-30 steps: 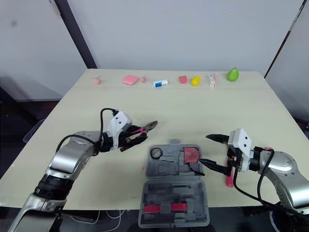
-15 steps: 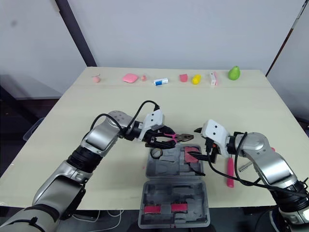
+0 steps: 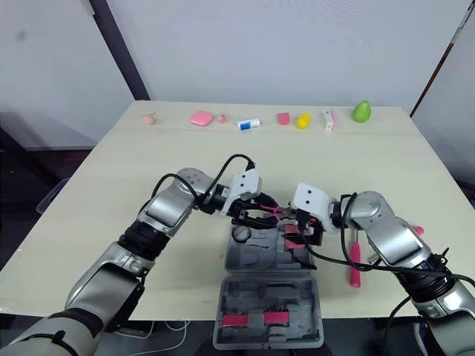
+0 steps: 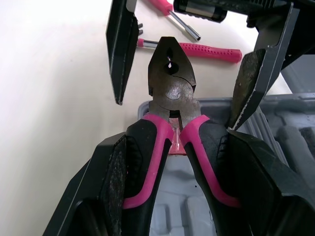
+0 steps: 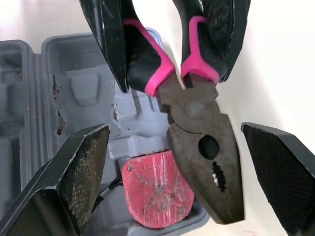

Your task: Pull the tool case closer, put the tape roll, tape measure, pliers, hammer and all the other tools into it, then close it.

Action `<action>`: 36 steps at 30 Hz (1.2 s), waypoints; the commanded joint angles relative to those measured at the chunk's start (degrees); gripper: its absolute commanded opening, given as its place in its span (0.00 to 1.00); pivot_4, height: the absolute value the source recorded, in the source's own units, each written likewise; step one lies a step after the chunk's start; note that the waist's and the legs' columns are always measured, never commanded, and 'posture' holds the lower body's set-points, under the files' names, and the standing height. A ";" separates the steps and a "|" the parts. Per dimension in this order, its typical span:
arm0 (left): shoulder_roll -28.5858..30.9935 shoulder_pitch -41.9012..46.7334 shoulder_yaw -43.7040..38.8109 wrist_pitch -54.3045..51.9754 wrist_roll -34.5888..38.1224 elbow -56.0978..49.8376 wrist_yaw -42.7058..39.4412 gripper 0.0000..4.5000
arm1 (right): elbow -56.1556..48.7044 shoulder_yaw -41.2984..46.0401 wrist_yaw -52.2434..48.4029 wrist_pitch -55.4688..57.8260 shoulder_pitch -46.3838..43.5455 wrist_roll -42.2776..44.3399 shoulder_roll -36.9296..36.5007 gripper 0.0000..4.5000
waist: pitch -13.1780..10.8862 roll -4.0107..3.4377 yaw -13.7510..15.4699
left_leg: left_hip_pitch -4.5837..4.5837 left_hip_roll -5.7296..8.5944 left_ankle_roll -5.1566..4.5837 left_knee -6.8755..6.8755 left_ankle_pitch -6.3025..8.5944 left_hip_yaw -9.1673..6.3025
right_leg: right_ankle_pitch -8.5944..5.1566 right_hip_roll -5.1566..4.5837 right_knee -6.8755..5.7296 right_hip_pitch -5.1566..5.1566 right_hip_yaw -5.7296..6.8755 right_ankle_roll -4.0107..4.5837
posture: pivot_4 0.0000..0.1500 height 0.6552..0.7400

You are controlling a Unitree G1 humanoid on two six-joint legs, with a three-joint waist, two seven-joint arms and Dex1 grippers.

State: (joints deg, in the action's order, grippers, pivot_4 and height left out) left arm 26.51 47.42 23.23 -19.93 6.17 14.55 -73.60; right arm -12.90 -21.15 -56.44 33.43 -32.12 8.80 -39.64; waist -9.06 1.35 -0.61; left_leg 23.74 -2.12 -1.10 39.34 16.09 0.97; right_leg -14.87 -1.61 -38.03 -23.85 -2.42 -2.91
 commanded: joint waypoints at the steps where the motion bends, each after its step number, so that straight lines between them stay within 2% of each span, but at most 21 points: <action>1: -0.68 1.34 -0.42 1.53 0.02 -1.07 -0.68 0.56 | -0.67 0.54 -0.65 -1.09 -1.00 -0.38 0.43 0.94 | 0.00 0.00 0.01 | 0.00 0.00 0.00 0.00 0.00 0.00 | 0.00 0.00 0.00 0.00 0.00 0.00 | 1.00 1.00; 3: -0.82 1.19 -0.46 1.66 -0.13 -0.99 -0.80 0.56 | -0.35 0.62 -0.80 -1.34 -1.08 -0.63 0.61 0.83 | 0.00 0.00 0.02 | 0.00 0.00 0.00 0.00 0.00 0.00 | 0.00 0.00 0.00 0.00 0.00 0.00 | 1.00 1.00; 7: -1.21 1.00 -0.71 1.71 -0.28 -0.77 -0.91 0.56 | 0.56 1.00 -0.48 -2.04 -1.37 -1.03 1.52 0.38 | 0.00 0.00 -0.02 | 0.00 0.00 0.00 0.01 0.00 0.01 | 0.00 -0.01 -0.02 0.00 0.00 0.00 | 1.00 1.00; 8: -1.27 0.96 -0.72 1.76 -0.37 -0.72 -0.96 0.56 | 0.79 1.01 -0.45 -2.19 -1.42 -1.15 1.69 0.29 | 0.00 0.00 -0.02 | -0.01 0.00 0.01 0.01 0.00 0.01 | 0.00 -0.01 -0.04 0.00 0.00 0.00 | 1.00 1.00; 9: -1.29 0.81 -0.65 1.81 -0.47 -0.69 -1.11 0.56 | 1.01 0.99 -0.42 -2.36 -1.43 -1.31 1.88 0.23 | 0.00 0.00 -0.02 | -0.01 0.00 0.01 0.01 -0.01 -0.01 | 0.00 0.00 -0.04 0.00 0.01 0.00 | 1.00 1.00; 20: -1.01 -0.75 -0.63 1.07 -0.31 -0.33 -2.80 0.56 | 0.94 1.93 0.60 -2.40 -0.07 -2.43 2.82 0.23 | 0.00 -0.01 -0.03 | -0.01 0.00 0.01 0.03 -0.01 -0.01 | 0.00 -0.01 -0.06 0.00 0.02 0.00 | 1.00 1.00; 21: -0.72 -0.89 -0.78 0.72 -0.09 -0.63 -3.19 0.74 | 0.63 2.18 0.59 -2.26 0.22 -2.25 2.83 0.23 | 0.00 -0.01 -0.03 | -0.01 0.00 0.01 0.03 -0.01 -0.01 | 0.00 -0.01 -0.07 0.00 0.02 0.00 | 1.00 1.00; 23: -0.19 -1.04 -1.49 0.95 0.40 -0.80 -3.81 0.87 | 0.04 2.86 0.53 -2.14 0.84 -1.81 2.61 0.23 | 0.00 -0.01 -0.02 | -0.01 0.00 0.01 0.04 -0.01 -0.01 | 0.00 -0.01 -0.08 0.00 0.02 0.00 | 1.00 1.00; 24: -0.07 -1.12 -1.98 1.51 0.70 -0.74 -3.91 0.97 | -0.20 3.17 0.50 -2.17 1.12 -1.59 2.42 0.23 | 0.00 -0.01 -0.01 | -0.01 0.00 0.01 0.05 -0.01 -0.01 | 0.00 -0.01 -0.09 0.00 0.02 0.00 | 1.00 1.00; 25: 0.01 -1.20 -2.56 1.88 1.10 -0.63 -3.83 0.99 | -0.40 3.49 0.51 -2.17 1.39 -1.37 2.24 0.23 | 0.00 -0.01 0.00 | -0.01 0.00 0.01 0.05 -0.01 -0.02 | 0.00 -0.01 -0.09 0.00 0.03 0.00 | 1.00 1.00; 30: 2.50 -2.86 -5.33 1.99 3.84 -1.53 -5.82 0.99 | -2.10 5.22 -0.09 -0.93 3.25 0.00 0.66 0.23 | 0.00 -0.01 -0.14 | -0.02 0.00 0.01 0.06 -0.01 -0.01 | 0.00 -0.01 -0.12 0.00 0.02 0.00 | 1.00 1.00; 36: 9.83 -7.74 -10.85 5.32 9.01 -2.76 -12.37 0.99 | -4.32 4.54 -0.72 1.06 4.64 -1.33 -3.61 0.23 | 0.00 -0.03 -0.18 | -0.05 -0.01 0.01 0.06 -0.01 -0.01 | 0.00 -0.01 -0.20 -0.02 0.01 0.01 | 1.00 1.00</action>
State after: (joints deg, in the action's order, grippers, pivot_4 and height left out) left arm 35.16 40.07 14.90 -16.35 13.09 13.92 -83.80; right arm -14.02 -18.04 -56.53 34.86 -27.42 7.25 -42.54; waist -9.06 1.32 -0.79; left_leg 23.69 -2.13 -1.09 39.41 16.08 0.96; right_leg -14.87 -1.62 -38.24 -23.87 -2.41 -2.90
